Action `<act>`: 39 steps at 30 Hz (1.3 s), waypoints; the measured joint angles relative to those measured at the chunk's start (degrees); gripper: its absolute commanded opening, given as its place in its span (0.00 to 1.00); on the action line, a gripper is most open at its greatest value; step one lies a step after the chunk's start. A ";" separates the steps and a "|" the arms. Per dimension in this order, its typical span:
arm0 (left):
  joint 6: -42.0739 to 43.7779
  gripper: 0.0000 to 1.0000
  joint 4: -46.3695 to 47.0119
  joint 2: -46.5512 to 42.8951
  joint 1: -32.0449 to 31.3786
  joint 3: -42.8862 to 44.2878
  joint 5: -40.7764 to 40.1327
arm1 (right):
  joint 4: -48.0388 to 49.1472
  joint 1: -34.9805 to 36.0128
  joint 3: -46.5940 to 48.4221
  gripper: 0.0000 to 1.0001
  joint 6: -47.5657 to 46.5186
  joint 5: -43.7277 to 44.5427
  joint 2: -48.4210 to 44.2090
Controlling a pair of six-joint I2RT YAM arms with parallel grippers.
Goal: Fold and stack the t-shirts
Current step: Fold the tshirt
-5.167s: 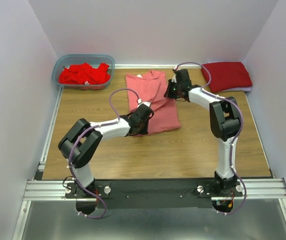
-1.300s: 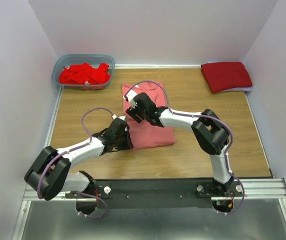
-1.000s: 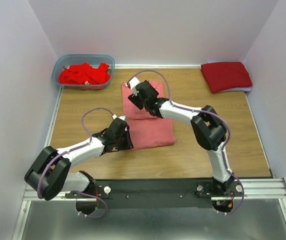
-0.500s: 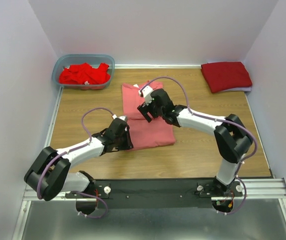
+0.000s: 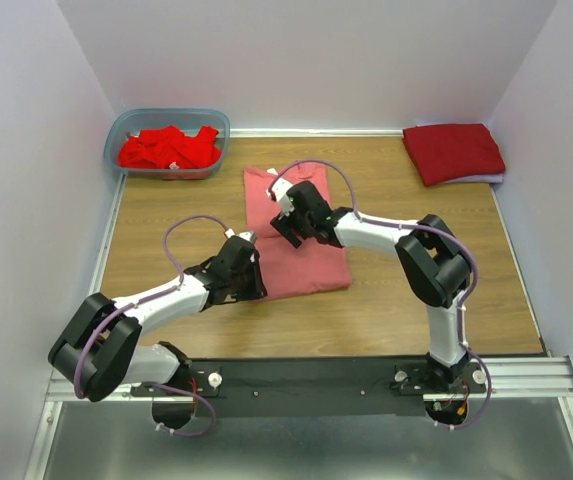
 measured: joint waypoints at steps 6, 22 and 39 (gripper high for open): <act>0.17 0.33 0.04 0.00 0.00 -0.07 0.02 | -0.48 -5.53 7.52 0.89 -1.05 1.09 4.13; 0.37 0.33 5.86 -9.57 9.55 2.12 -0.11 | 4.46 -20.72 -6.56 0.42 25.31 -31.78 -18.29; -1.36 0.27 23.96 25.57 21.97 14.19 5.92 | 28.81 -31.89 -17.73 0.22 49.31 -59.19 4.55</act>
